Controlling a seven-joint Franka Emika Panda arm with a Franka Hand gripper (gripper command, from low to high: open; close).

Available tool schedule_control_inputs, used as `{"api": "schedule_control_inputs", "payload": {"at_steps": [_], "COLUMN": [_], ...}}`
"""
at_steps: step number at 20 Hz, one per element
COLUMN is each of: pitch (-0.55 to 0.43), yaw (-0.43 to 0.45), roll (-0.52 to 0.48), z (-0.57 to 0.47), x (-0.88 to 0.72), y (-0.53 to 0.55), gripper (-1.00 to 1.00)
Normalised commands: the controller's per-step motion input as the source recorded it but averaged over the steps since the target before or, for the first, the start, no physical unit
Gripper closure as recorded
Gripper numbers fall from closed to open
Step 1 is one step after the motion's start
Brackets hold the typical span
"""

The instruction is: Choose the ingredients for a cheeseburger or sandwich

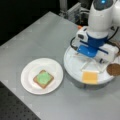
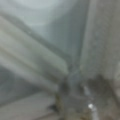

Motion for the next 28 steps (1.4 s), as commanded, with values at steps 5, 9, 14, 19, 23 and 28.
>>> {"api": "schedule_control_inputs", "payload": {"at_steps": [5,9,14,19,23,28], "pitch": [-0.135,-0.121,-0.100,-0.068,-0.036,-0.011], "yaw": [0.461,0.444,0.419,0.403,0.376,0.407], "roll": [-0.103,-0.085,-0.070,-0.027,-0.006,0.025], "z": [-0.39,-0.38,-0.35,-0.33,-0.32,-0.31], "x": [-0.39,-0.38,-0.38,-0.37,-0.36,-0.33], "y": [0.03,0.01,-0.01,-0.06,-0.08,-0.11], "gripper": [-1.00,-1.00,-1.00,-1.00,-1.00,-1.00]}}
